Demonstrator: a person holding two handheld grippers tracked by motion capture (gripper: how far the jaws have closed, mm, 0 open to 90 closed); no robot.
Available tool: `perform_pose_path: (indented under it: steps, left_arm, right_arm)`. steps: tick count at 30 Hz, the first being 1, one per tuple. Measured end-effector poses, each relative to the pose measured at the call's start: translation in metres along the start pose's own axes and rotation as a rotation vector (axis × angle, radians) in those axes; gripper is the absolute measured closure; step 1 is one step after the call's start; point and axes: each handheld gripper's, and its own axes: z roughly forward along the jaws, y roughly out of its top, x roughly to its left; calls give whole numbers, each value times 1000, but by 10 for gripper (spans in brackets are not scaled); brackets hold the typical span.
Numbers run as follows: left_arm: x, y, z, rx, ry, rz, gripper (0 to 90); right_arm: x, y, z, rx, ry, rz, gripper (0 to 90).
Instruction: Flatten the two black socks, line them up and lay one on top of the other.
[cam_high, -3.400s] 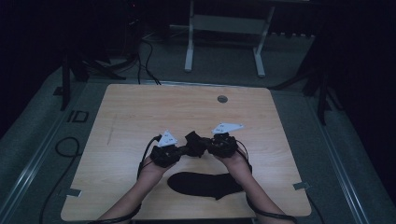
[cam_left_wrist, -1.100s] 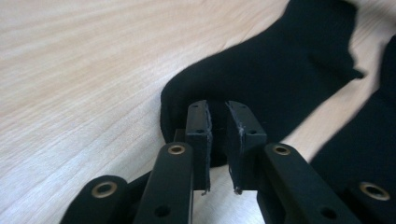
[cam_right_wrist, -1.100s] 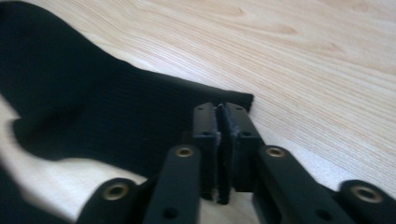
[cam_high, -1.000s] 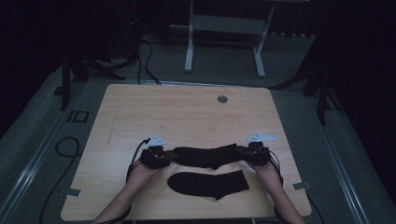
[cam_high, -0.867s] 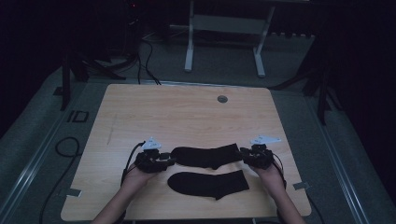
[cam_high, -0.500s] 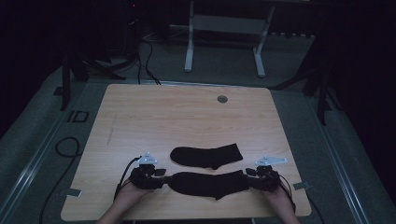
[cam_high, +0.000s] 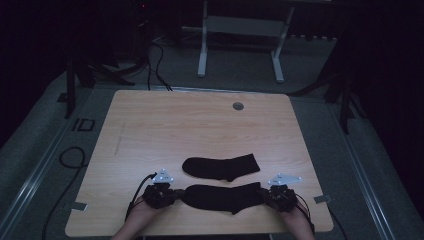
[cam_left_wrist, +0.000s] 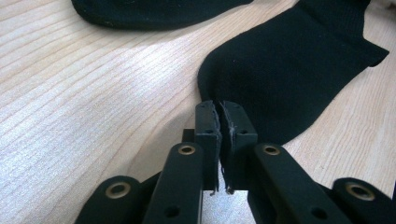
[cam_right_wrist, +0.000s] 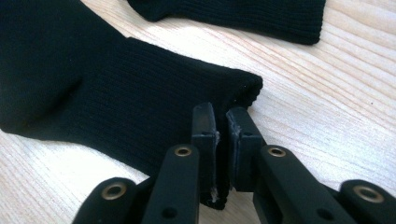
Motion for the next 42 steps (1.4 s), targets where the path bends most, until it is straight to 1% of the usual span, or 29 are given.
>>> perform_pose_path:
  steps: [3,4,5,8,9,11,12,13,14,15,16,17,18,19,21,22,23,25,28,29,30,31,32,33,36,37,38,41,42]
  left_arm:
    - [0,0,0,1,-5,-7,876]
    - [1,0,-1,7,-26,-16,878]
    - [1,0,-1,7,-26,-16,878]
    - [0,4,-7,-9,-33,-13,879]
    - [1,9,-13,-30,-35,-11,879]
    - [1,12,-16,-42,-29,-9,879]
    - [3,19,-23,-69,-34,-13,879]
    - [3,19,-23,-69,-34,-13,879]
    - [4,24,-26,-82,-30,-12,879]
    - [6,33,-34,-106,-14,0,879]
    - [7,38,-37,-115,-8,2,879]
    - [7,38,-37,-115,-8,2,879]
    - [10,45,-41,-127,0,4,879]
    - [14,54,-45,-135,6,6,879]
    - [17,58,-46,-139,12,3,879]
    - [22,68,-47,-143,23,1,879]
    - [22,68,-47,-143,23,1,879]
    - [28,78,-44,-136,38,0,879]
    - [33,82,-39,-127,38,-10,879]
    - [36,83,-35,-119,47,-11,879]
    - [44,82,-25,-101,48,-40,879]
    - [48,81,-20,-94,47,-51,879]
    - [48,81,-20,-94,47,-51,879]
    - [53,80,-11,-89,44,-69,879]
    - [56,78,-3,-78,49,-76,879]
    - [57,78,-1,-73,46,-80,879]
    - [59,77,4,-52,73,-67,879]
    - [62,75,9,-36,74,-75,878]
    - [63,74,11,-34,88,-74,878]
  right_arm:
    - [1,1,0,5,-4,-5,844]
    - [2,2,-1,7,-3,0,851]
    - [2,2,-1,7,-3,0,851]
    - [2,5,-7,-10,14,2,853]
    - [1,12,-15,-45,31,9,853]
    - [-1,19,-22,-72,45,16,853]
    - [-2,24,-26,-90,43,12,853]
    - [-3,28,-28,-100,40,11,853]
    - [-3,28,-28,-100,40,11,853]
    - [-5,39,-33,-128,43,3,853]
    - [-6,43,-35,-135,41,2,853]
    - [-7,48,-36,-146,39,-4,853]
    - [-7,48,-36,-146,39,-4,853]
    - [-11,60,-38,-160,37,-9,853]
    - [-14,69,-38,-166,25,-17,852]
    - [-17,75,-36,-168,26,-15,852]
    - [-17,75,-36,-168,26,-15,852]
    - [-25,86,-31,-166,20,-9,852]
    - [-32,92,-22,-151,14,1,852]
    - [-32,92,-22,-151,14,1,852]
    - [-38,91,-13,-134,18,21,852]
    - [-40,91,-9,-127,14,25,852]
    - [-40,91,-9,-127,14,25,852]
    - [-46,88,2,-107,9,42,851]
    - [-53,84,17,-79,6,69,851]
    - [-53,84,17,-79,6,69,851]
    - [-56,82,25,-61,7,79,850]
    - [-58,80,32,-39,8,90,846]
    - [-59,79,35,-33,10,92,845]
